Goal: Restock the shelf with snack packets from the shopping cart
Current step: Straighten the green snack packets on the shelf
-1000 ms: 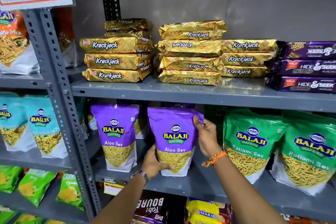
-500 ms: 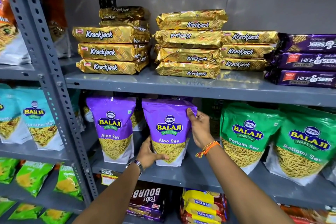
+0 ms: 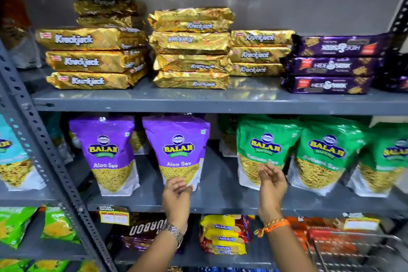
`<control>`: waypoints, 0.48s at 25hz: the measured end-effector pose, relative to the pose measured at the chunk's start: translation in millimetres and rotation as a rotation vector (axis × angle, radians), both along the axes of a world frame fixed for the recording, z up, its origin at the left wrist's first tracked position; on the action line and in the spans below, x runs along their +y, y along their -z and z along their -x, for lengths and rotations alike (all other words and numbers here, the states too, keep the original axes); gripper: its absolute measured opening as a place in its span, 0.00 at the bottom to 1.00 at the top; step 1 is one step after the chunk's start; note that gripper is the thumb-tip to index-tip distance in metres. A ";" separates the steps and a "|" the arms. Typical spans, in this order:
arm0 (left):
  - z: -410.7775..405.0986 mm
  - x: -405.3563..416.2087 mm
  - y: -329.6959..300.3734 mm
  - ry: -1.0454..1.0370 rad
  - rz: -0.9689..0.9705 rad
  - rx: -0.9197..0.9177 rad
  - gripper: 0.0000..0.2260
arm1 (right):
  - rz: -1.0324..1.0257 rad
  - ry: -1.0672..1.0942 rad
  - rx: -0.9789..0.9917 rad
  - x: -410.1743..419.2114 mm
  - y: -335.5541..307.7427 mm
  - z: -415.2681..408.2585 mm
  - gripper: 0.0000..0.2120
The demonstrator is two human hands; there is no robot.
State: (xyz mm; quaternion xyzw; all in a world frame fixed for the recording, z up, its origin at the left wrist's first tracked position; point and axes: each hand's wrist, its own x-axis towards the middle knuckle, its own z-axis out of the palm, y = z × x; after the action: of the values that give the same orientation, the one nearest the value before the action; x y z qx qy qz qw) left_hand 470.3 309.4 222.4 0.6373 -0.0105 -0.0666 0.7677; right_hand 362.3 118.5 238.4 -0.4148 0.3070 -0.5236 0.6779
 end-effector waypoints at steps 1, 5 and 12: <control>7.1 -18.2 -1.1 0.127 -0.016 -0.028 0.15 | 0.000 0.090 0.023 -9.5 14.9 10.5 0.19; 6.7 -102.2 3.1 0.487 -0.220 -0.033 0.22 | 0.003 0.132 0.299 -44.1 49.3 28.7 0.17; 2.2 -177.2 5.4 0.725 -0.132 0.056 0.21 | 0.192 -0.179 0.639 -98.0 70.0 19.9 0.26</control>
State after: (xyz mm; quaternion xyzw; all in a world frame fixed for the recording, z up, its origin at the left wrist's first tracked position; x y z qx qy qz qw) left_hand 468.0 132.2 217.0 0.6383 -0.2105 -0.3523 0.6512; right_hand 342.5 20.4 168.3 -0.6451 0.4156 -0.3321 0.5485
